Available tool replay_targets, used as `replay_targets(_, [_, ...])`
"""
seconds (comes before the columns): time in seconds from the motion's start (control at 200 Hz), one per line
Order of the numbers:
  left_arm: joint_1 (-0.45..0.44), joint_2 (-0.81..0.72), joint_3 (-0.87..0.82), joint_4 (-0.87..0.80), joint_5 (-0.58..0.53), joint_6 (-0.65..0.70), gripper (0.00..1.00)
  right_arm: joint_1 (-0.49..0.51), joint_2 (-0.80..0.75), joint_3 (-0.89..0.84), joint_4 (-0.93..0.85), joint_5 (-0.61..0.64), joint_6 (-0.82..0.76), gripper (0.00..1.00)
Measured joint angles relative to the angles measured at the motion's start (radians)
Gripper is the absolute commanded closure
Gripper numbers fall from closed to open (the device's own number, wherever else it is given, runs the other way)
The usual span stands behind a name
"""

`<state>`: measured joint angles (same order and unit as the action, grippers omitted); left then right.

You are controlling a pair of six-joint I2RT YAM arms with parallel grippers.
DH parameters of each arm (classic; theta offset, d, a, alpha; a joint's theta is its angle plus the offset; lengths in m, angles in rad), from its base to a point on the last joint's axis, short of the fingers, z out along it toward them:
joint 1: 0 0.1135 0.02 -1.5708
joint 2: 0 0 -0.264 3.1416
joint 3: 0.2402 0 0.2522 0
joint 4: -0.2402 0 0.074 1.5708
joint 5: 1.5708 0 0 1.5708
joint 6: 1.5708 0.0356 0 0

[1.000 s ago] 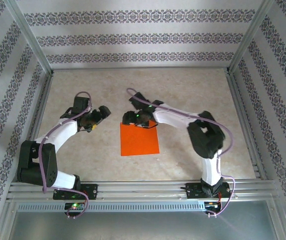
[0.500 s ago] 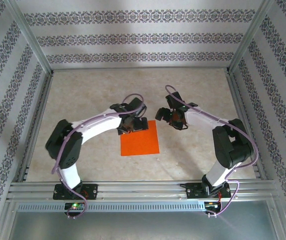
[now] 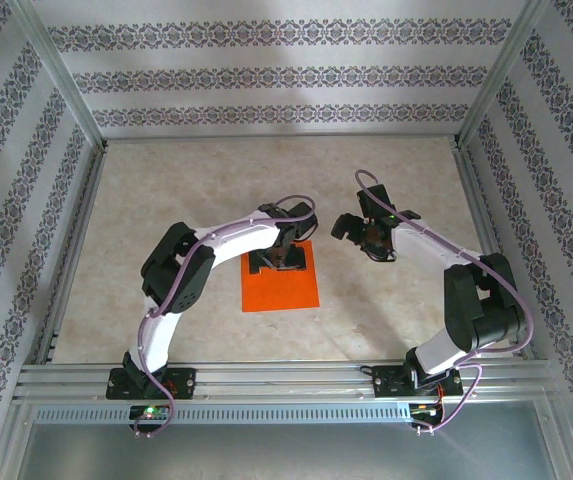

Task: Fold a paper plane with a square sheet of paper (pick it up from the middle)
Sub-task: First fold the square sheet of paper in half at the center of the table.

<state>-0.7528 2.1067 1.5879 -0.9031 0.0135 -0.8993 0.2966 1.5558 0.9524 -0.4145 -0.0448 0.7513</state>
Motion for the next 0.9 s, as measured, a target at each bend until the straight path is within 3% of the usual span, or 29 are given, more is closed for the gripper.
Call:
replay_targets(0.2, [-0.006,0.037,0.032,-0.014,-0.003,-0.02,0.09,-0.004,0.0,-0.007,0.006,-0.002,-0.006,0.02])
replay_targets(0.899, [-0.011,0.009,-0.031,0.045,0.005,-0.052,0.27,-0.007,0.0,-0.013,0.008,-0.024,-0.007,0.02])
